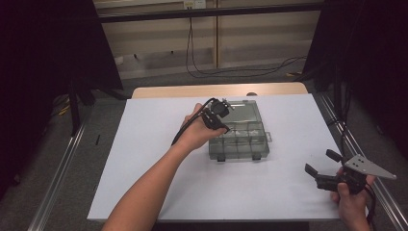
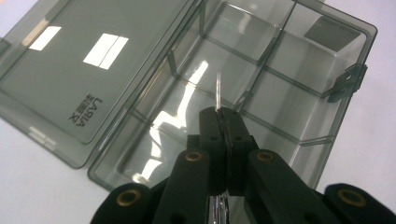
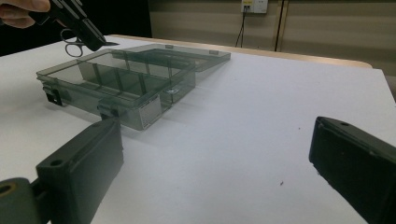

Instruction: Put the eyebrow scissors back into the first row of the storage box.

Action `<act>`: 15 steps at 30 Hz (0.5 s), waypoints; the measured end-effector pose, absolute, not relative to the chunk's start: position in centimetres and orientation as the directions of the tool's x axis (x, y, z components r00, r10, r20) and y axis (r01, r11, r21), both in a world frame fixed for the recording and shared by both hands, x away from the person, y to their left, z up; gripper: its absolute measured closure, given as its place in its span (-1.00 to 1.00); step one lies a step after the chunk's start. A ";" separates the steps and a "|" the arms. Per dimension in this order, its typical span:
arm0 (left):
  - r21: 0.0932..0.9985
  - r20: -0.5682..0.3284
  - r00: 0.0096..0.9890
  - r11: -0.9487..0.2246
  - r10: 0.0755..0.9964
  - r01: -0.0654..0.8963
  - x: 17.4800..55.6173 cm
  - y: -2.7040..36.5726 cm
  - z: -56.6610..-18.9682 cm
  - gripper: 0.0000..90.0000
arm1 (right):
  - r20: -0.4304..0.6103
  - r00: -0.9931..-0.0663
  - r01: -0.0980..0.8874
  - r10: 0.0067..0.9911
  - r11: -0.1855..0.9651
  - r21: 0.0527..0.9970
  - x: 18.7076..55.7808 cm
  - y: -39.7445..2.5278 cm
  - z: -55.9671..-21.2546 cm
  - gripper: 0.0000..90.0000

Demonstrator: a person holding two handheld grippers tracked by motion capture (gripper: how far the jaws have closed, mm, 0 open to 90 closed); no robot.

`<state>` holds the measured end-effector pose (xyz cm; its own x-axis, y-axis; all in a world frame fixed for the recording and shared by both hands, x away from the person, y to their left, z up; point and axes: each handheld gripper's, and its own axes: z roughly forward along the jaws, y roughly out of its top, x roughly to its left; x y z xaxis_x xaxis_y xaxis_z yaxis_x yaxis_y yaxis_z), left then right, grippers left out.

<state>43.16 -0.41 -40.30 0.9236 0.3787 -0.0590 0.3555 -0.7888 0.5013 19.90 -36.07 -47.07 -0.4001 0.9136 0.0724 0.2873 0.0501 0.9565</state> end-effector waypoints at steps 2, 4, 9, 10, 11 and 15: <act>0.514 -0.058 0.924 -0.782 0.378 0.352 43.1 -0.6 -40.5 0.98 | 0.072 -0.400 0.287 0.914 0.050 0.957 19.9 -36.1 -47.1 -0.94; 0.515 -0.038 0.933 -0.793 0.358 0.326 43.3 -0.9 -40.6 0.98 | 0.072 -0.401 0.287 0.913 0.050 0.957 19.9 -36.1 -47.1 -0.94; 0.520 -0.007 0.944 -0.805 0.330 0.285 43.3 -1.4 -41.2 0.98 | 0.073 -0.401 0.287 0.913 0.049 0.957 19.9 -36.1 -47.1 -0.94; 0.519 0.014 0.945 -0.810 0.327 0.273 43.3 -1.5 -41.3 0.98 | 0.074 -0.401 0.288 0.913 0.049 0.956 19.9 -36.1 -47.1 -0.94; 0.515 0.019 0.944 -0.813 0.329 0.273 43.3 -1.6 -41.3 0.98 | 0.073 -0.401 0.286 0.913 0.049 0.957 19.9 -36.1 -47.1 -0.94; 0.523 0.049 0.946 -0.815 0.322 0.250 43.4 -1.8 -41.5 0.97 | 0.072 -0.402 0.285 0.913 0.050 0.957 19.9 -36.1 -47.1 -0.94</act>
